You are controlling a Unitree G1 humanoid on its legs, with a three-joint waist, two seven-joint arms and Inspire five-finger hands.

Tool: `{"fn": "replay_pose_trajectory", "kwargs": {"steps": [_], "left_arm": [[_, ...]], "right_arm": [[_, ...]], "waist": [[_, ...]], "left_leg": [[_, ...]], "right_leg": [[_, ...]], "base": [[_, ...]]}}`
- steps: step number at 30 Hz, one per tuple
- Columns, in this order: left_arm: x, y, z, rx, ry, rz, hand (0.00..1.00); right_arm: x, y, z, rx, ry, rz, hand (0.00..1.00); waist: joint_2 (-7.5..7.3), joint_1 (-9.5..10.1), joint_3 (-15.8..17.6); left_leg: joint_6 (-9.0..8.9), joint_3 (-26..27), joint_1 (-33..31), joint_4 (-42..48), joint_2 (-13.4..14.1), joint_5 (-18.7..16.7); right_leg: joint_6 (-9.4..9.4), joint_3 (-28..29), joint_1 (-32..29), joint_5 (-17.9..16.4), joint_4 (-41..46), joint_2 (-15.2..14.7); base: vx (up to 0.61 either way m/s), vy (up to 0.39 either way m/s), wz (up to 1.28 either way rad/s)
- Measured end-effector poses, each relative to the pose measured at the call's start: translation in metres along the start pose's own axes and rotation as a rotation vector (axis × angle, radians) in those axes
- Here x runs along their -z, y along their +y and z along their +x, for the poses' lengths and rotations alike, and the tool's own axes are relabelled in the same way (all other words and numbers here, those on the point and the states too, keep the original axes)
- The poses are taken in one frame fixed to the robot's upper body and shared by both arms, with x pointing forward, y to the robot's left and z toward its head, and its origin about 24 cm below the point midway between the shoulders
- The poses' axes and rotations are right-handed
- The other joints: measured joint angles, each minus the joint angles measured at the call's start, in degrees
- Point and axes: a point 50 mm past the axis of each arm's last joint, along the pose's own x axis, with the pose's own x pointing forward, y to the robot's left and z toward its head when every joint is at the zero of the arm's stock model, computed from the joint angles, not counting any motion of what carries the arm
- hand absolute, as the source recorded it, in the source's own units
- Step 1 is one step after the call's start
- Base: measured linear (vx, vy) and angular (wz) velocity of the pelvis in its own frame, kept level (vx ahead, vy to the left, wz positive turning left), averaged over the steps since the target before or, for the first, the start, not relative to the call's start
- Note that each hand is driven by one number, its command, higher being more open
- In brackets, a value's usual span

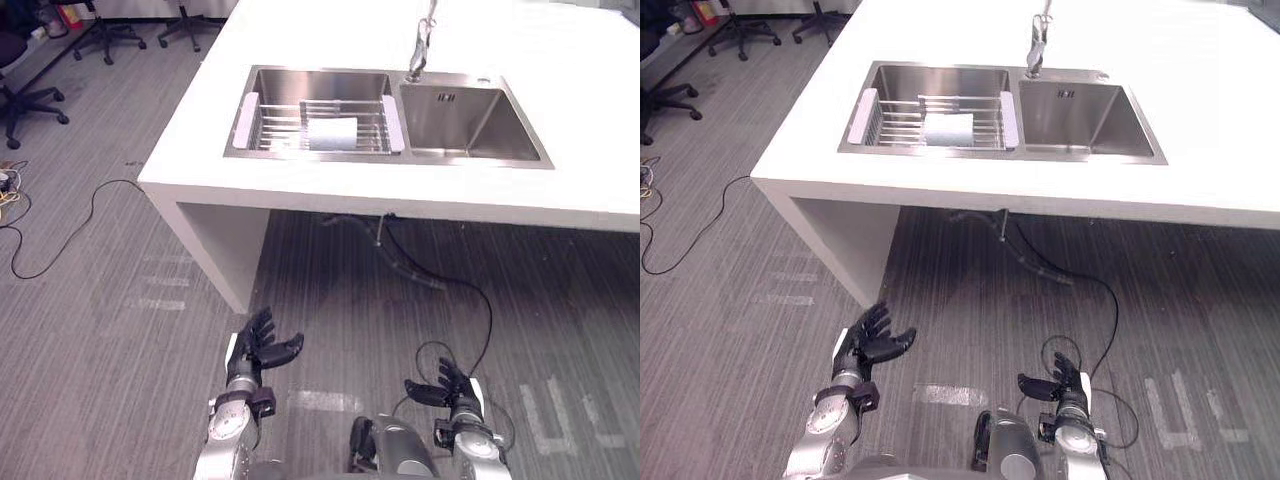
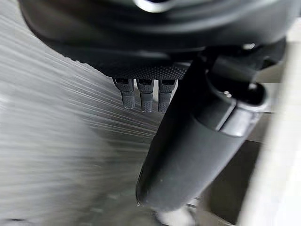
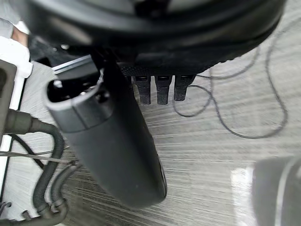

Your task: Walk over to the sink, pick up the cup, carry it to the dishwasher, place the cup inside the dishwasher, then close the dishwasher door

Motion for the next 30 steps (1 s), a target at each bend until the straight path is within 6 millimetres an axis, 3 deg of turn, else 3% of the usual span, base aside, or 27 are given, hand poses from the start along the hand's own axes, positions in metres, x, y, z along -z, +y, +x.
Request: {"fn": "replay_pose_trajectory", "kwargs": {"steps": [2,3,4,5,7,9,10,11,12,14,17,19,20,21,23,26,27,28,29,30], "left_arm": [[-0.021,-0.004,-0.003,0.012,-0.101,-0.023,0.9],[-0.031,-0.005,-0.005,0.016,-0.152,-0.036,0.9],[-0.037,-0.006,-0.006,0.023,-0.179,-0.046,0.9],[-0.047,-0.009,-0.009,0.032,-0.226,-0.06,0.9],[-0.058,-0.011,-0.012,0.038,-0.285,-0.074,0.9],[-0.066,-0.012,-0.016,0.032,-0.324,-0.087,0.9],[-0.07,-0.012,-0.02,0.025,-0.352,-0.099,0.9],[-0.072,-0.012,-0.021,0.027,-0.364,-0.1,0.9],[-0.073,-0.008,-0.021,0.021,-0.37,-0.08,0.9],[-0.079,-0.008,-0.022,0.037,-0.398,-0.066,0.9],[-0.079,-0.011,-0.023,0.062,-0.396,-0.051,0.9],[-0.08,-0.015,-0.025,0.091,-0.399,-0.038,0.9],[-0.082,-0.019,-0.026,0.114,-0.406,-0.029,0.9],[-0.086,-0.025,-0.03,0.148,-0.428,-0.005,0.9],[-0.094,-0.029,-0.035,0.166,-0.471,0.0,0.9],[-0.102,-0.031,-0.037,0.161,-0.523,0.012,0.9],[-0.103,-0.031,-0.037,0.153,-0.528,0.007,0.9],[-0.104,-0.03,-0.036,0.15,-0.532,0.008,0.9],[-0.099,-0.032,-0.033,0.145,-0.508,0.007,0.9],[-0.098,-0.034,-0.033,0.145,-0.501,-0.002,0.9]], "right_arm": [[-0.008,0.003,-0.005,-0.017,-0.052,-0.001,0.9],[-0.01,0.002,-0.006,-0.017,-0.073,0.001,0.9],[-0.012,0.002,-0.006,-0.015,-0.082,0.004,0.9],[-0.015,0.001,-0.005,-0.011,-0.093,0.004,0.9],[-0.016,-0.001,-0.005,-0.009,-0.096,-0.003,0.9],[-0.016,-0.004,-0.004,-0.004,-0.097,-0.008,0.9],[-0.017,-0.008,-0.003,0.003,-0.101,-0.022,0.9],[-0.017,-0.008,-0.001,0.001,-0.1,-0.03,0.9],[-0.011,-0.003,0.001,-0.016,-0.064,-0.035,0.9],[-0.008,-0.001,0.003,-0.024,-0.045,-0.036,0.9],[-0.005,0.001,0.005,-0.029,-0.026,-0.04,0.9],[-0.003,0.004,0.005,-0.045,-0.016,-0.04,0.9],[0.0,0.006,0.005,-0.052,-0.007,-0.041,0.9],[0.011,0.009,0.001,-0.063,0.036,-0.042,0.9],[0.019,0.012,-0.001,-0.073,0.07,-0.04,0.9],[0.022,0.014,-0.001,-0.082,0.084,-0.037,0.9],[0.024,0.014,-0.002,-0.082,0.089,-0.038,0.9],[0.025,0.014,-0.002,-0.082,0.093,-0.038,0.9],[0.029,0.007,-0.001,-0.068,0.112,-0.054,0.9],[0.03,0.004,-0.001,-0.063,0.115,-0.062,0.9]], "waist": [[0.96,1.14,0.0],[1.12,1.81,-0.4],[1.57,1.81,-0.6],[1.94,1.84,-0.9],[1.94,2.7,-0.9],[2.09,3.09,-1.0],[3.09,3.39,-1.6],[3.89,3.8,-2.1],[1.81,3.99,-2.8],[0.28,3.97,-3.5],[-0.69,4.15,-3.8],[-1.31,4.23,-3.4],[-1.58,3.77,-3.3],[-2.06,3.0,-3.6],[-2.26,2.08,-3.7],[-2.32,1.08,-3.8],[-2.56,0.76,-3.9],[-2.97,0.61,-4.2],[-1.28,0.12,-4.6],[-0.6,0.29,-4.9]], "left_leg": [[0.26,-0.3,-7.2,17.5,2.4,9.2],[-0.99,-0.3,-10.8,22.8,3.3,5.8],[-0.82,-0.3,-12.8,23.6,3.3,3.6],[-0.07,0.0,-15.9,22.7,2.8,-0.2],[0.59,0.9,-18.8,17.8,0.9,-3.6],[0.72,1.0,-20.6,9.5,-1.7,-3.7],[0.11,0.2,-20.2,-2.1,-3.5,-0.5],[2.51,0.1,-19.3,-3.9,-3.9,5.0],[3.1,1.8,-18.2,-4.7,-5.3,4.2],[4.57,2.2,-18.4,-4.4,-6.9,2.9],[5.27,3.7,-15.8,-5.0,-8.4,0.5],[5.48,5.4,-12.2,-6.6,-9.2,-0.7],[5.54,5.5,-10.6,-6.9,-9.5,-1.4],[5.59,5.3,-8.1,-7.2,-9.5,-2.7],[5.45,5.3,-6.0,-7.9,-8.8,-4.0],[2.45,4.9,-4.1,-7.7,-6.9,-5.5],[0.89,4.4,-3.9,-6.8,-6.1,-6.6],[0.02,3.9,-4.2,-6.0,-6.1,-7.3],[-0.84,1.7,-4.0,-5.9,-4.6,-7.9],[-0.97,1.0,-3.8,-7.1,-4.0,-7.4]], "right_leg": [[0.2,1.1,4.6,-1.0,-3.7,1.3],[-0.38,1.7,5.6,-1.8,-4.8,1.4],[-0.31,1.9,6.0,-2.1,-5.2,1.4],[-0.07,2.2,6.8,-2.6,-5.9,1.1],[1.1,3.0,8.1,-3.3,-6.1,-0.1],[2.81,3.6,9.5,-4.4,-6.0,-1.4],[4.58,4.8,9.7,-5.8,-4.9,-1.6],[5.35,6.1,9.4,-6.7,-3.9,-1.5],[5.99,9.7,9.7,-6.9,-4.5,-2.4],[6.78,12.5,10.6,-6.4,-7.1,-3.1],[7.56,13.4,10.9,-6.2,-4.2,-4.7],[10.65,14.2,6.6,-6.2,8.4,-6.3],[13.35,14.3,3.6,-4.7,16.1,-7.2],[13.69,14.4,-0.2,-4.2,25.3,-8.2],[10.93,13.1,-4.3,-5.5,28.3,-8.4],[7.37,10.4,-9.1,-7.3,20.0,-7.7],[5.91,9.8,-9.8,-6.6,14.3,-7.3],[5.12,9.6,-9.5,-3.0,10.5,-7.4],[4.11,7.5,-8.1,-3.0,10.1,-5.8],[3.63,7.0,-7.8,-3.1,9.7,-5.0]], "base": [[0.19,-0.017,-0.23],[0.15,0.041,-0.28],[0.2,0.061,-0.18],[0.11,0.036,-0.02],[0.18,0.101,-0.12],[0.26,0.205,-0.15],[0.33,0.297,-0.28],[0.3,0.254,-0.41],[0.3,0.211,-0.18],[0.3,0.144,0.05],[0.3,0.116,-0.17],[0.19,0.075,-0.36],[0.2,0.018,-0.05],[0.21,-0.006,0.0],[0.24,-0.087,0.01],[0.22,-0.19,0.01],[0.31,-0.338,0.1],[0.28,-0.323,0.32],[0.29,-0.285,0.27],[0.28,-0.247,0.2]]}}
